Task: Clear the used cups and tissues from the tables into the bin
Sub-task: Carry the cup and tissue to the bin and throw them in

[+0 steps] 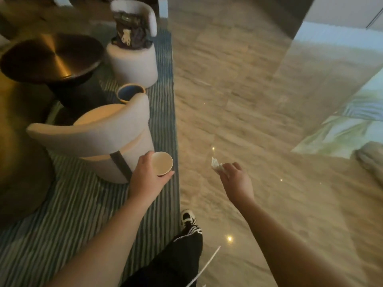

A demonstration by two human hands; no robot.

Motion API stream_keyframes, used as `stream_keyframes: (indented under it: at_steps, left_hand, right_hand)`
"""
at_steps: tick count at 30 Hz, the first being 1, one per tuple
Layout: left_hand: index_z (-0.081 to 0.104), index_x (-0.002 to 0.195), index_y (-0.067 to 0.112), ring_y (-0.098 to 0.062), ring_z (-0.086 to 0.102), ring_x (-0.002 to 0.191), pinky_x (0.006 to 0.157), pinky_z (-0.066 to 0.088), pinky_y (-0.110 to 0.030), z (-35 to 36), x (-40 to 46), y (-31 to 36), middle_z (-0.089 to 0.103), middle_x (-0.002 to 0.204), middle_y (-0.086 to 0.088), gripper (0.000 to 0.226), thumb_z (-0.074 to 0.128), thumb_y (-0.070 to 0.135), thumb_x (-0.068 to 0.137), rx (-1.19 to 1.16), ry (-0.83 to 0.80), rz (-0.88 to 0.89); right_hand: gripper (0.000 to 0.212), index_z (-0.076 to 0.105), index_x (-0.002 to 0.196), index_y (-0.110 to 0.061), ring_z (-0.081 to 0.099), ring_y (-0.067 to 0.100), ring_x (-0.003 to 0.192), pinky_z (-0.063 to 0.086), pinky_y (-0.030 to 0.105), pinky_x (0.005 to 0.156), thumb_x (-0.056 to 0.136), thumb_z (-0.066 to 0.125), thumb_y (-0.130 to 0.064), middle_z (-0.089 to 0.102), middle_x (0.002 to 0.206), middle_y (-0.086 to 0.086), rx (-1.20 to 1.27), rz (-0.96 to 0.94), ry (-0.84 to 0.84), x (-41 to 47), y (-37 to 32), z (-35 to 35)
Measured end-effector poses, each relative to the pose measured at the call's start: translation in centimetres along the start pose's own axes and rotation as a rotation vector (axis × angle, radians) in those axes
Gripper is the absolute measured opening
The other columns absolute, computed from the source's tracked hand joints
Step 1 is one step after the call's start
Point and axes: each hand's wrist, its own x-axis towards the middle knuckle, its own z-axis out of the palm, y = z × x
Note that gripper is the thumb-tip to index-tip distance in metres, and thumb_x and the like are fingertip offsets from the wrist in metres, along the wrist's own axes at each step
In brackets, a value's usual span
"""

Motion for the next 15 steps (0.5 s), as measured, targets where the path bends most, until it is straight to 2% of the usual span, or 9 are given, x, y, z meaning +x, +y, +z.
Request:
stream_keyframes:
  at_steps: [3, 7, 10, 15]
  left_hand:
    - [0.044, 0.122, 0.017, -0.023, 0.053, 0.1, 0.074, 0.046, -0.036, 4.0, 8.1, 0.3, 0.052, 0.115, -0.004, 0.075, 0.081, 0.045, 0.064, -0.003, 0.059, -0.02]
    - [0.043, 0.12, 0.022, -0.012, 0.048, 0.092, 0.068, 0.041, -0.027, 8.6, 21.1, 0.5, 0.049, 0.107, 0.006, 0.072, 0.08, 0.049, 0.064, -0.058, 0.104, -0.02]
    - [0.045, 0.116, 0.022, -0.019, 0.053, 0.091, 0.066, 0.042, -0.029, 10.6, 30.9, 1.3, 0.051, 0.104, 0.004, 0.069, 0.081, 0.046, 0.063, -0.058, 0.127, -0.068]
    - [0.044, 0.115, 0.022, -0.021, 0.053, 0.093, 0.064, 0.039, -0.028, 11.2, 44.4, 0.8, 0.052, 0.107, 0.001, 0.07, 0.081, 0.048, 0.062, 0.01, 0.155, -0.165]
  right_hand:
    - [0.025, 0.065, 0.11, -0.01, 0.058, 0.029, 0.089, 0.04, 0.029, 0.068, 0.093, 0.057, -0.025, 0.061, 0.103, 0.008, -0.001, -0.059, -0.013, 10.0, 0.6, 1.1]
    - [0.023, 0.066, 0.109, -0.011, 0.059, 0.026, 0.087, 0.038, 0.027, 0.067, 0.092, 0.059, -0.025, 0.06, 0.103, 0.006, -0.025, -0.132, -0.054, 24.8, 0.0, 2.8]
    - [0.023, 0.066, 0.109, -0.013, 0.059, 0.024, 0.09, 0.036, 0.024, 0.068, 0.091, 0.059, -0.027, 0.06, 0.102, 0.003, -0.061, -0.173, -0.097, 35.6, -1.5, 2.7]
    - [0.022, 0.066, 0.108, -0.013, 0.059, 0.024, 0.092, 0.039, 0.024, 0.07, 0.091, 0.059, -0.025, 0.06, 0.102, 0.004, -0.04, -0.232, -0.131, 52.1, -5.2, 3.1]
